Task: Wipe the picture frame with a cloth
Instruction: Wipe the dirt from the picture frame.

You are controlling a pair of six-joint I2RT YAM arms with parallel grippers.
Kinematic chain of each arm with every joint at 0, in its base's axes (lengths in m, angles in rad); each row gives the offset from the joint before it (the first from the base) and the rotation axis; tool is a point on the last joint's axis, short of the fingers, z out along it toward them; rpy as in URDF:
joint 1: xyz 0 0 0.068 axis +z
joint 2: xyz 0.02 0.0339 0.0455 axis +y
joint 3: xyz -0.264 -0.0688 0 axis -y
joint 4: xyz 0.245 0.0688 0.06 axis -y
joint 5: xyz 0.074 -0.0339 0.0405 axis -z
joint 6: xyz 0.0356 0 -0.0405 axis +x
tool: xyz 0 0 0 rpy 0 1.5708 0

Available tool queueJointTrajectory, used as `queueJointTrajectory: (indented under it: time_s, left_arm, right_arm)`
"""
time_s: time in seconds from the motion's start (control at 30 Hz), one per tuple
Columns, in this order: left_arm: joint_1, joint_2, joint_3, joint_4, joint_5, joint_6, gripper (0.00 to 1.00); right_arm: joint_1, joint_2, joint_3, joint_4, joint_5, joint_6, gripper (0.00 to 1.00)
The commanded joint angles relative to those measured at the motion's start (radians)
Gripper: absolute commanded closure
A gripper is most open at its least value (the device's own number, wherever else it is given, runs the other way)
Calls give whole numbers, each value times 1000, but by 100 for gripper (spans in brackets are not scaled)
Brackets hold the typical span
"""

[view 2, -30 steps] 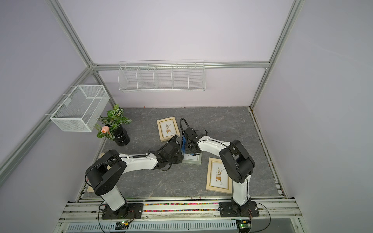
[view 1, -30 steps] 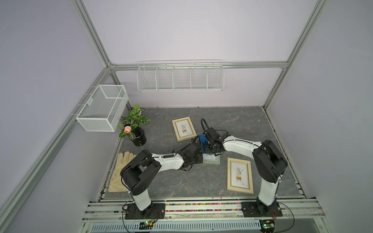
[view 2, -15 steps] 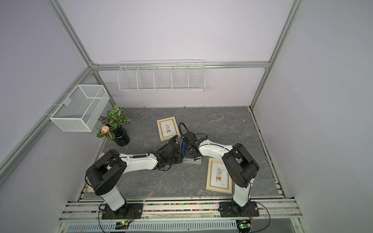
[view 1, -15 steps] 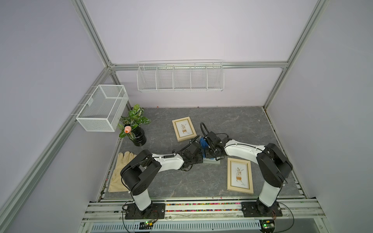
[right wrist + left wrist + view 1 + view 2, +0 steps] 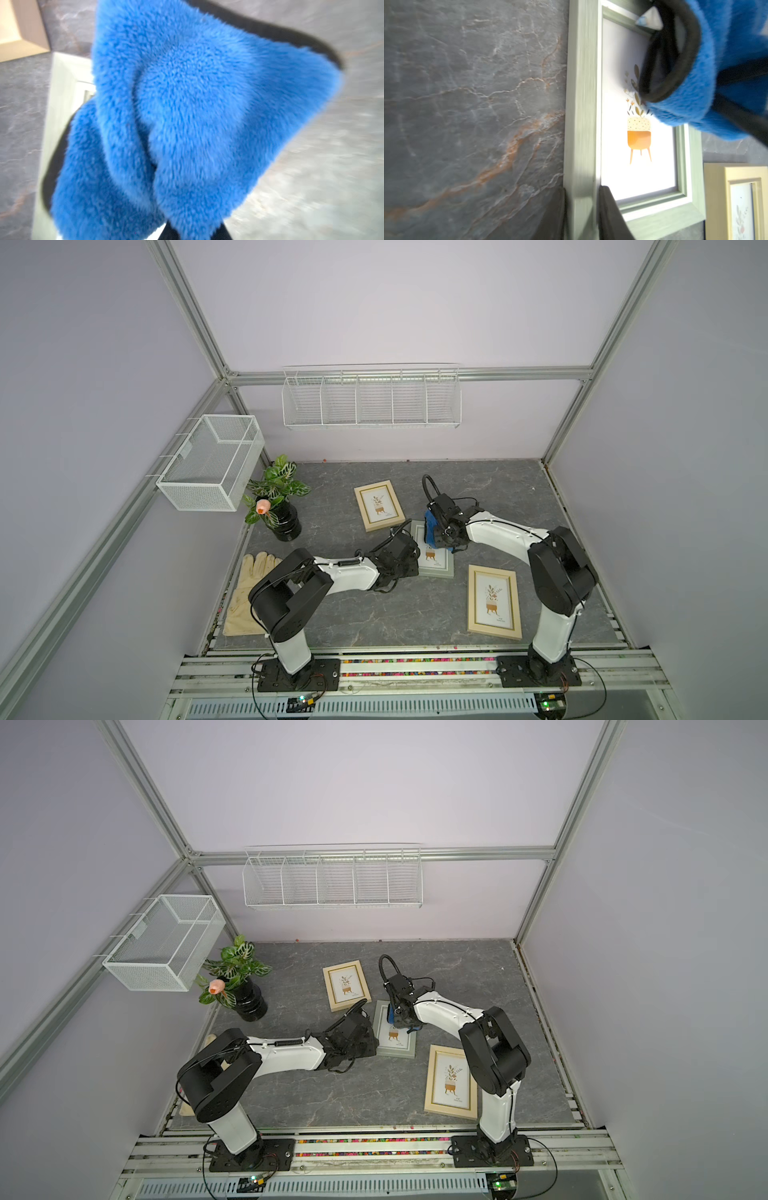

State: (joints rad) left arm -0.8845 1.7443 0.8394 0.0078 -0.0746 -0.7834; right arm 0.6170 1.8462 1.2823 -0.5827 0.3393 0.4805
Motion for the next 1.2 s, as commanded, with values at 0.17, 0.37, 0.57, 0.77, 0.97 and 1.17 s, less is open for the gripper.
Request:
queueJointTrajectory:
  time_s: [0.17, 0.37, 0.57, 0.77, 0.97, 1.17]
  left_arm:
    - [9, 64, -36, -183, -33, -14, 79]
    - [9, 66, -36, -179, -30, -16, 79]
    - [9, 57, -41, -200, -49, -22, 79]
    - [9, 70, -36, -186, -42, -22, 79]
    - [9, 73, -25, -187, -38, -19, 78]
    - [10, 68, -36, -180, -45, -28, 78]
  right_arm:
    - [73, 16, 94, -24, -48, -35, 93]
    - [58, 157, 142, -33, -82, -30, 93]
    - [-39, 63, 62, -107, 106, -48, 94]
    - [-28, -90, 49, -122, 117, -83, 93]
    - [69, -111, 16, -57, -71, -27, 93]
    - [60, -44, -113, -15, -120, 34, 93]
